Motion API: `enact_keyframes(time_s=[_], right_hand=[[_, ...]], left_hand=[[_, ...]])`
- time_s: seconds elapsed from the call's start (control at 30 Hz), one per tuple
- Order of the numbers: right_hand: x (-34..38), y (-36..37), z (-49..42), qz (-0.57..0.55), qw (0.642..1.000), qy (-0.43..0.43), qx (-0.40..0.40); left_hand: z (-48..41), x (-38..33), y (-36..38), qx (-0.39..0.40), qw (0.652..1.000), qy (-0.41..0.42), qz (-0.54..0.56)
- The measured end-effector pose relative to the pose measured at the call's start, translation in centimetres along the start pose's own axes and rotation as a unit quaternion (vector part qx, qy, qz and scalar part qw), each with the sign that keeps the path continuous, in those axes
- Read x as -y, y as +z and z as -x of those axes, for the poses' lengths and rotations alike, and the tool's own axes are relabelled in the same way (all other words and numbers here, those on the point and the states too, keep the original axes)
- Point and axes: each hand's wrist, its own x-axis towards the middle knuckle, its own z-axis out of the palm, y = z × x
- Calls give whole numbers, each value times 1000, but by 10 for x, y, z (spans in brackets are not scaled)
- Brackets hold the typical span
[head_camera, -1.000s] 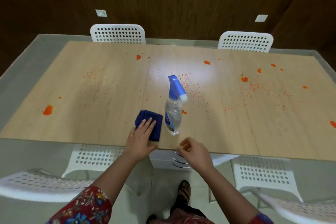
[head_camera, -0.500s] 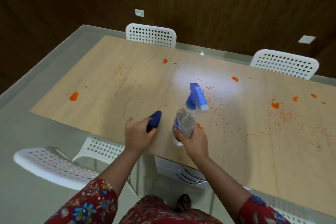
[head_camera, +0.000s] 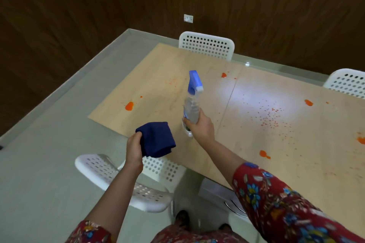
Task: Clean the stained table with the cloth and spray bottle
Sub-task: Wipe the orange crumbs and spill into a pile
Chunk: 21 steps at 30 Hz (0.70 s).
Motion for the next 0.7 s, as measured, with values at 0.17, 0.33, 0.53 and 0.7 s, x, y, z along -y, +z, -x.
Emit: enact_keyframes(time_s=[0.17,0.33,0.53,0.7], right_hand=[[-1,5,-5,19,999,15,27],[-21,-43,42,-142,971,190,32],[-77,-112,116,-249,896,365,41],[-104,-178,124,-467,815,326,-111]], left_hand=[[3,4,14,85,991,-108,0],[17,24,47,179,967,-180,-38],[54,48,136,292,929,-225,-30],[81,55,221,385,889,-228,-99]])
